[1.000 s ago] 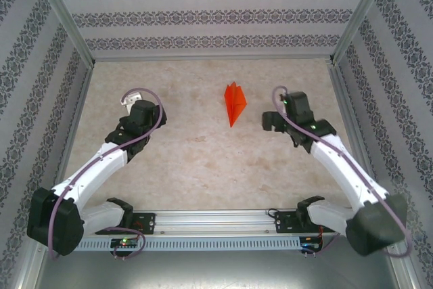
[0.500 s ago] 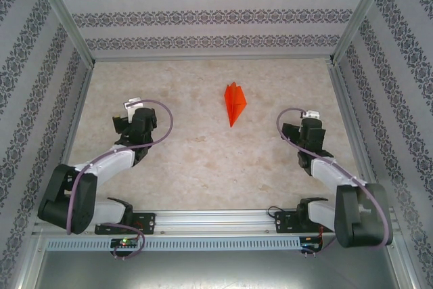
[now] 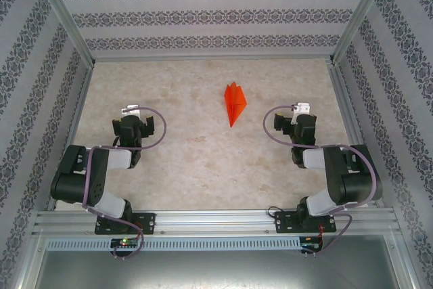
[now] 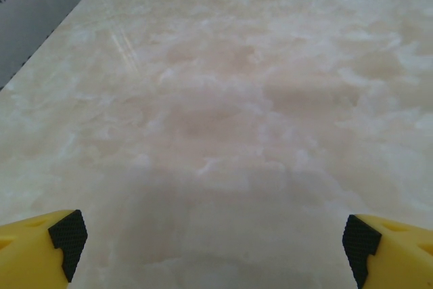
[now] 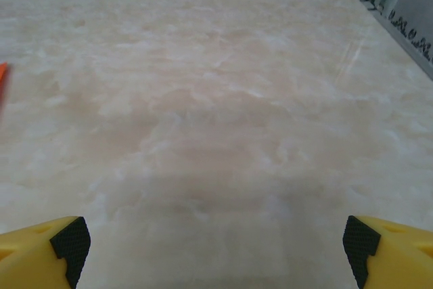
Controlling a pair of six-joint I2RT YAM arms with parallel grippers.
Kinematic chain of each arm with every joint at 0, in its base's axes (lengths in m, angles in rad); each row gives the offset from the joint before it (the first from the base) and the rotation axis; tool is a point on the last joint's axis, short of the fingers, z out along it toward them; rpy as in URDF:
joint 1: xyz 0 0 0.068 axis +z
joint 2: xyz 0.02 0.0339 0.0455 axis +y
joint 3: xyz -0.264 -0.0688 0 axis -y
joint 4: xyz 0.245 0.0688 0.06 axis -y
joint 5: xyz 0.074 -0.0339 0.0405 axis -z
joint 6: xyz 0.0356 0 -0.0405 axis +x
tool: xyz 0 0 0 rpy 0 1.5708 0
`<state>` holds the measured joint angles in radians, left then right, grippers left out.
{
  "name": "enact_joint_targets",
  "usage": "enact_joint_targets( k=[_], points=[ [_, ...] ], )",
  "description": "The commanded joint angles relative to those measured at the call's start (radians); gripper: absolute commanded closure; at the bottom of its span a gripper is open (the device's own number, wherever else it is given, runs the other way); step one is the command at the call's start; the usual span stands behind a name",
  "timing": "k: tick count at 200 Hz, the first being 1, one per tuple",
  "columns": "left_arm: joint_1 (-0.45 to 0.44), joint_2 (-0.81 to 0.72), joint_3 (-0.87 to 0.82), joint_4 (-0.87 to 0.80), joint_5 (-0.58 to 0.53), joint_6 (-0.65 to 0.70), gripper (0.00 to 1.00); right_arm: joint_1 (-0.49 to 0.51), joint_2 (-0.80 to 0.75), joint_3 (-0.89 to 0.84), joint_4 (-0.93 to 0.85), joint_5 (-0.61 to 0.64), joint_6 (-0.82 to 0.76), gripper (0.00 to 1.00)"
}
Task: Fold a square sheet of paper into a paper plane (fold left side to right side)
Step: Reset both arms
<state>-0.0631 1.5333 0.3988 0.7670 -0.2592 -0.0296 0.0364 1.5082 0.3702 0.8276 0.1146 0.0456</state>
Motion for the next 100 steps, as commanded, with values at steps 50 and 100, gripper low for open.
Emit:
enact_joint_targets(
  k=[50, 100],
  points=[
    [0.037, 0.027, -0.006, 0.1, 0.106, -0.012, 0.0, -0.024, -0.002, 0.014, 0.059, -0.048, 0.004, 0.02],
    [0.037, 0.027, -0.007, 0.101, 0.106, -0.008, 0.0, -0.007, -0.004, 0.015, 0.059, -0.036, -0.014, 0.02]
  ],
)
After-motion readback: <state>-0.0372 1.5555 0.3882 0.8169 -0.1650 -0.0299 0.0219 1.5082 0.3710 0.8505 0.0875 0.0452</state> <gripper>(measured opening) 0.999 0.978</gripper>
